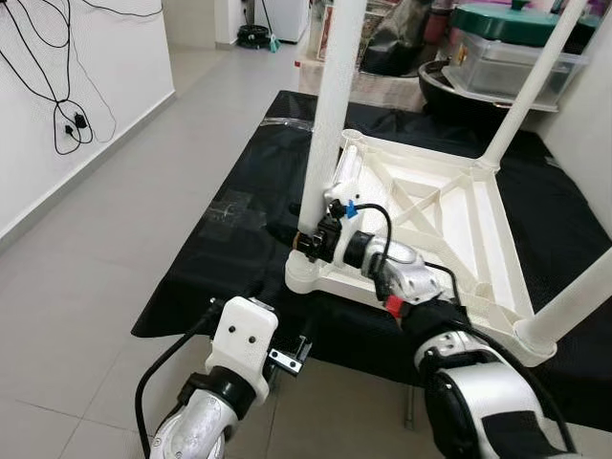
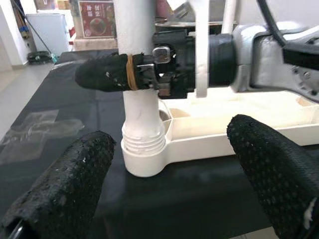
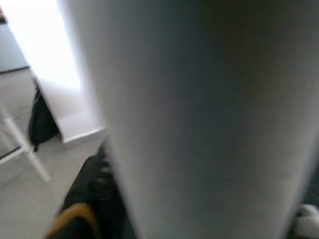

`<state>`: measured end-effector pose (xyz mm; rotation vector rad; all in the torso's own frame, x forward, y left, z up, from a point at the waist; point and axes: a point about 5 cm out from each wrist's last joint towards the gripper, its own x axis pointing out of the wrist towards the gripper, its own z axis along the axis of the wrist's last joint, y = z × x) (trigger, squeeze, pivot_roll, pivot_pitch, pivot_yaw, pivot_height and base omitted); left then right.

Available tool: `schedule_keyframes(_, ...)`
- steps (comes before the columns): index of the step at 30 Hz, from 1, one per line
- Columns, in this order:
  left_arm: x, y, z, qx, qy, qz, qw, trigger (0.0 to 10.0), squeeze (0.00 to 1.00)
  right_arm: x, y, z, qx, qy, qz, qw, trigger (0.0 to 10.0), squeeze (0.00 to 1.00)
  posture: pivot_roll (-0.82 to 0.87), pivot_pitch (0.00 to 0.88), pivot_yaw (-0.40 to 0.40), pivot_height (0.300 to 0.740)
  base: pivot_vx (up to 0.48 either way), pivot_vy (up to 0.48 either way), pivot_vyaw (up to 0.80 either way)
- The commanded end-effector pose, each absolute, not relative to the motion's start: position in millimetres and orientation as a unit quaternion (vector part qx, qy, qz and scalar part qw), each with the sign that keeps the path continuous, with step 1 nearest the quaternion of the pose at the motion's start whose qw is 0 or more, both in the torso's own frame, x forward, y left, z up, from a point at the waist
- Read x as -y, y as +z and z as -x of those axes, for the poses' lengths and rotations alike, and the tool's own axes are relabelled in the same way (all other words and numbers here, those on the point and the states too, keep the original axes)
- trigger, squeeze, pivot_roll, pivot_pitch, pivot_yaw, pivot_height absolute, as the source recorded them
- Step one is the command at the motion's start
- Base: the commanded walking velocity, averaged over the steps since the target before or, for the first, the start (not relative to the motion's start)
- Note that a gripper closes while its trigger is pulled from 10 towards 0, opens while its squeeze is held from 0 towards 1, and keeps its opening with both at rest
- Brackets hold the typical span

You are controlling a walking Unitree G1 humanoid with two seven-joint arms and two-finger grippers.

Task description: Building children table

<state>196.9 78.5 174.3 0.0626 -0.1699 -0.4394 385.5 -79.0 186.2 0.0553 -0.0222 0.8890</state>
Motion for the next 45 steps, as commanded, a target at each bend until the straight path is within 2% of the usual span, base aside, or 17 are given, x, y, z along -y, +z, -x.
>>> schedule_keyframes(1,-79,176,-197,0.089,-0.215,-0.036,0.972,10.0,0.0,76,189,-389,0.018,0.397,-0.03,0.917,0.0,0.0,0.12,0.065,-0.126,0.74,0.0,0.0,0.0)
schedule_keyframes(3,-81,179,-198,0.096,-0.209,-0.037,0.972,10.0,0.0,86,183,-393,0.01,0.329,-0.057,0.943,0.0,0.0,0.12,0.063,-0.126,0.74,0.0,0.0,0.0)
schedule_keyframes(8,-84,181,-200,0.102,-0.2,-0.04,0.974,10.0,0.0,101,174,-397,-0.002,0.248,-0.044,0.968,0.0,0.0,0.12,0.062,-0.124,0.74,0.0,0.0,0.0)
schedule_keyframes(11,-86,182,-201,0.106,-0.193,-0.044,0.974,10.0,0.0,128,169,-400,-0.009,0.073,-0.029,0.997,0.0,0.0,0.12,0.059,-0.121,0.74,0.0,0.0,0.0)
schedule_keyframes(12,-86,182,-201,0.106,-0.193,-0.044,0.974,10.0,0.0,128,169,-400,-0.009,0.073,-0.029,0.997,0.0,0.0,0.12,0.059,-0.121,0.74,0.0,0.0,0.0)
schedule_keyframes(14,-87,183,-203,0.107,-0.189,-0.045,0.975,10.0,0.0,145,163,-393,-0.021,-0.086,-0.046,0.995,0.0,0.0,0.11,0.055,-0.119,0.74,0.0,0.0,0.0)
schedule_keyframes(20,-85,182,-202,0.106,-0.192,-0.046,0.975,10.0,0.0,132,163,-383,-0.011,-0.133,-0.066,0.989,0.0,0.0,0.12,0.052,-0.119,0.74,0.0,0.0,0.0)
schedule_keyframes(25,-86,181,-202,0.104,-0.191,-0.048,0.975,10.0,0.0,107,174,-383,0.023,-0.086,-0.084,0.992,0.6,0.0,0.12,0.047,-0.12,0.74,0.0,0.0,0.0)
schedule_keyframes(26,-86,181,-202,0.103,-0.191,-0.047,0.975,10.0,0.0,99,180,-383,0.049,-0.048,-0.086,0.994,10.0,0.0,0.12,0.047,-0.116,0.74,0.0,0.0,0.0)
schedule_keyframes(27,-86,180,-202,0.103,-0.191,-0.047,0.975,10.0,0.0,93,184,-383,0.067,-0.022,-0.086,0.994,10.0,0.0,0.12,0.047,-0.116,0.74,0.0,0.0,0.0)
schedule_keyframes(28,-86,180,-202,0.102,-0.191,-0.047,0.975,10.0,0.0,91,187,-383,0.085,0.003,-0.083,0.993,10.0,1.0,0.12,0.045,-0.119,0.74,0.0,0.0,0.0)
schedule_keyframes(33,-85,180,-202,0.101,-0.19,-0.047,0.975,10.0,0.0,90,189,-383,0.097,0.055,-0.088,0.99,10.0,1.0,0.12,0.05,-0.121,0.74,0.0,0.0,0.0)
schedule_keyframes(34,-85,179,-202,0.1,-0.19,-0.047,0.976,10.0,0.0,88,187,-383,0.096,0.094,-0.09,0.987,10.0,0.22,0.12,0.05,-0.121,0.74,0.0,0.0,0.0)
schedule_keyframes(35,-85,179,-202,0.1,-0.19,-0.048,0.976,10.0,0.0,86,185,-383,0.083,0.134,-0.113,0.981,10.0,0.0,0.12,0.051,-0.119,0.74,0.0,0.0,0.0)
schedule_keyframes(40,-85,179,-203,0.099,-0.19,-0.048,0.976,10.0,0.0,84,185,-381,0.068,0.284,-0.125,0.948,10.0,0.0,0.12,0.055,-0.119,0.74,0.0,0.0,0.0)
schedule_keyframes(44,-85,179,-204,0.1,-0.19,-0.049,0.976,10.0,0.0,89,185,-378,0.041,0.404,-0.12,0.906,10.0,0.0,0.12,0.056,-0.122,0.74,0.0,0.0,0.0)
schedule_keyframes(45,-85,179,-204,0.1,-0.19,-0.049,0.975,10.0,0.0,88,184,-375,0.028,0.457,-0.112,0.882,10.0,0.0,0.12,0.058,-0.123,0.74,0.0,0.0,0.0)
